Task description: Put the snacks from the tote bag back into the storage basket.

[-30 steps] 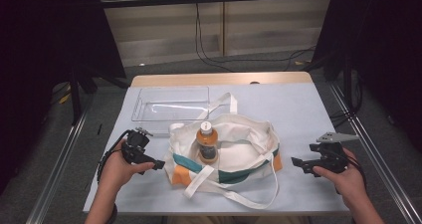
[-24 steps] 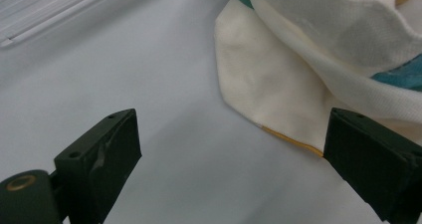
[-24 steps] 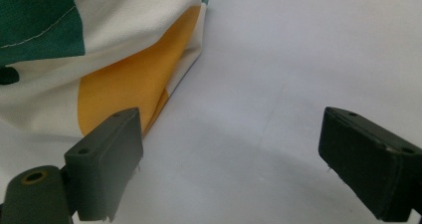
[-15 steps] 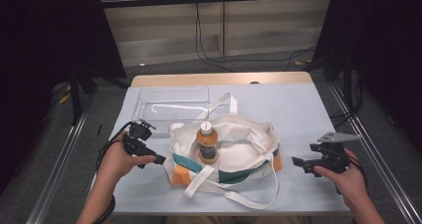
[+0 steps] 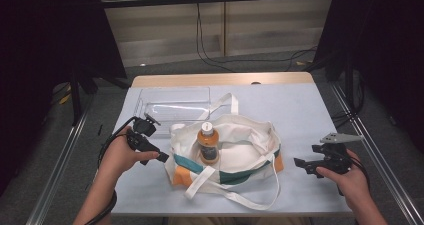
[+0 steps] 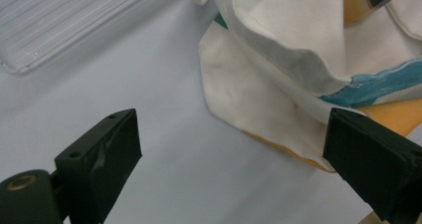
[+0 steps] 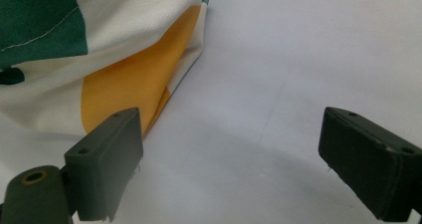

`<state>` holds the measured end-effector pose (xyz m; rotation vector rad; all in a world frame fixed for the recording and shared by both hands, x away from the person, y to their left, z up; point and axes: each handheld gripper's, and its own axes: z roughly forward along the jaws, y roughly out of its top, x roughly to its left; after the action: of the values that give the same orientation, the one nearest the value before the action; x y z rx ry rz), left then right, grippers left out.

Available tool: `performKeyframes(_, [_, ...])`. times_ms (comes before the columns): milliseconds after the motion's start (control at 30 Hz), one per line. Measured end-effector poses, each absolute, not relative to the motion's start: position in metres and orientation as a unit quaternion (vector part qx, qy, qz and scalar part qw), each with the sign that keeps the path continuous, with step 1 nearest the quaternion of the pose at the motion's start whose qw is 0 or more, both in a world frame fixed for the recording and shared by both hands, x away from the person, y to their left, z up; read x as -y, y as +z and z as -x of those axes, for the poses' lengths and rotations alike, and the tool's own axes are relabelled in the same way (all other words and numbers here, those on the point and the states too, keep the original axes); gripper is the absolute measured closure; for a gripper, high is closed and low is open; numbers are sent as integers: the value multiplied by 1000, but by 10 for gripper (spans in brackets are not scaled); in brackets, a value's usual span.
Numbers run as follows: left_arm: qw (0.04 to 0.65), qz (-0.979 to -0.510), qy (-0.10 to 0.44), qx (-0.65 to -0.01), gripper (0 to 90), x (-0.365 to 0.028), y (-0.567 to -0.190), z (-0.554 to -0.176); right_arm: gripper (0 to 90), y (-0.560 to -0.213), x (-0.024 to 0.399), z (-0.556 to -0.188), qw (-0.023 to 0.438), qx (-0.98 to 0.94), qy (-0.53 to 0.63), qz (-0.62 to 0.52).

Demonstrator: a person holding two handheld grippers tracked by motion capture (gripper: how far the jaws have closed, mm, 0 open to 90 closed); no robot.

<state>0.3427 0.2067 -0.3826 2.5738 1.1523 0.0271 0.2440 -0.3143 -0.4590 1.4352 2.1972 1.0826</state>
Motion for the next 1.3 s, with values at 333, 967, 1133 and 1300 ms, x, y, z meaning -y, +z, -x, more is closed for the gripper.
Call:
performKeyframes(333, [162, -903, 5, -397, 78, -196, -372, -345, 103, -458, 314, -244, 150, -764, 380, -500])
performKeyframes(967, [165, -909, 5, -382, 83, -172, -350, -352, 103, -458, 310, -243, 148, -770, 376, -494])
performKeyframes(1133, [163, -913, 4, -375, 86, -166, -347, -353, 103, -458, 310, -243, 148, -768, 378, -495])
performKeyframes(1300, [158, -916, 3, -369, 88, -158, -344, -355, 103, -458, 310, -243, 147, -770, 377, -494])
